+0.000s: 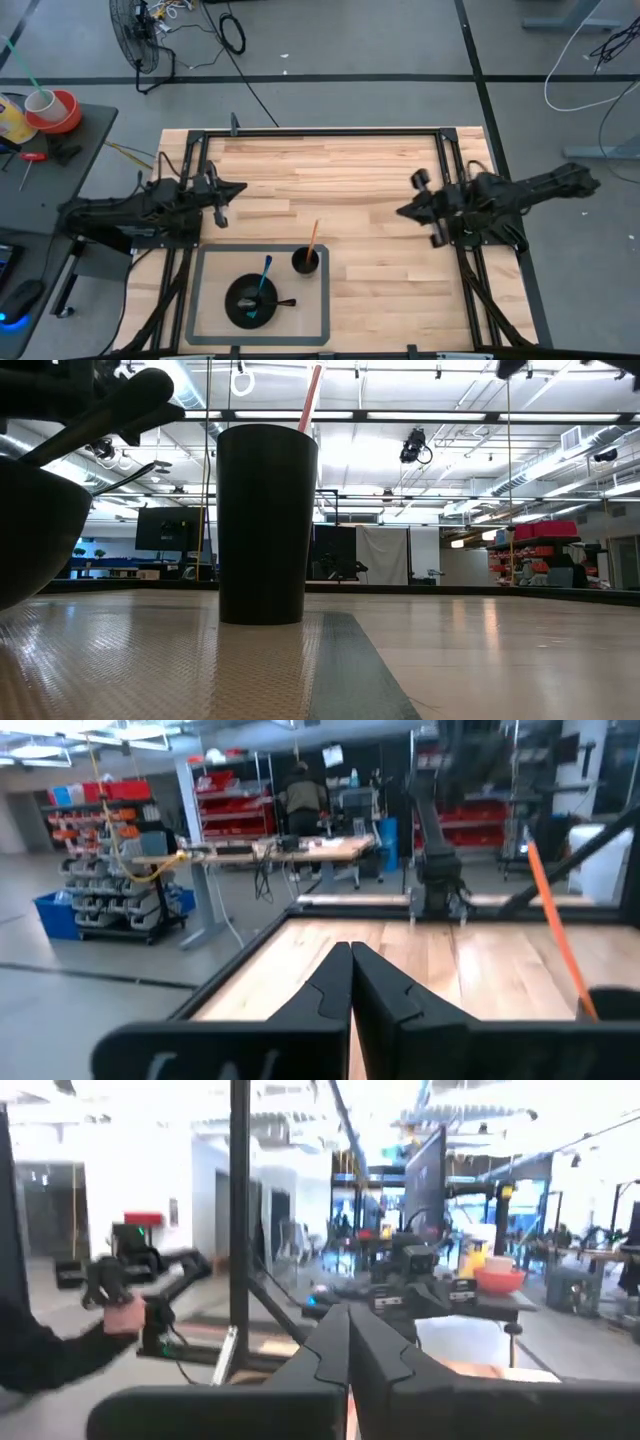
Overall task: Pick & Place Utensil
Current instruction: Return to Home Position
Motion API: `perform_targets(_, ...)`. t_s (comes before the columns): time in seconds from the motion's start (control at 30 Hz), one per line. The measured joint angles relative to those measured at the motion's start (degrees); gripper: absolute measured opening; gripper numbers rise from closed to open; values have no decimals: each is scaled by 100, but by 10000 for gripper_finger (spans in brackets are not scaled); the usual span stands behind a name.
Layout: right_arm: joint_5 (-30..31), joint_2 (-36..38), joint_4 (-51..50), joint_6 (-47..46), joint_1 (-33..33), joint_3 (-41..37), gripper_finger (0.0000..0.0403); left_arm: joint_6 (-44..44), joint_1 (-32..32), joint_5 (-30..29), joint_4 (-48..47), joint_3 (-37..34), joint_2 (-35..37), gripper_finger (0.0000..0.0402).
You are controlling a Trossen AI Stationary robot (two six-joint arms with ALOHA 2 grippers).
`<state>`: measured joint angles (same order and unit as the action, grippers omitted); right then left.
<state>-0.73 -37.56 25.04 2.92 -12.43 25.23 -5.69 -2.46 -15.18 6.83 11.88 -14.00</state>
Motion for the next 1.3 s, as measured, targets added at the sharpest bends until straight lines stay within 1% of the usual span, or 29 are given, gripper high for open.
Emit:
perform_targets(0.17,12,1388,-257,-51,248,-790,6,62,2,-1,-38,0,342,4)
perform_targets(0.3,-142,2247,-1032,-224,641,-1060,4,141,2,-7,-174,0,404,14)
perform_targets(0.4,-356,2666,-1787,-522,958,-1064,4,166,4,-3,-309,0,362,18)
perform_targets(0.5,-544,2807,-2092,-489,1104,-1105,4,348,4,-2,-335,0,327,17)
perform_targets(0.53,-613,2837,-2093,-426,1130,-1157,4,427,4,0,-325,0,322,15)
perform_targets(0.6,-956,2896,-1905,-398,1163,-1291,4,646,4,28,-328,0,322,12)
perform_targets(0.67,-1191,2904,-1382,-386,1168,-1558,4,805,4,106,-329,0,322,10)
perform_targets(0.8,-1209,2933,-393,-356,1166,-2295,4,880,4,189,-330,0,315,8)
perform_targets(0.83,-1092,2941,-219,-455,1165,-2445,4,866,4,191,-330,0,315,8)
perform_targets(0.93,-149,2892,-634,-740,1134,-2439,6,809,7,192,-301,-23,315,10)
perform_targets(1.07,848,2767,-1003,-1113,1133,-2439,12,833,5,298,-97,-237,315,10)
perform_targets(1.17,1320,2743,-1130,-1108,1135,-2439,14,702,7,433,-39,-394,324,5)
perform_targets(1.3,1523,2743,-1179,-1060,1135,-2439,15,480,2,339,-367,-420,374,5)
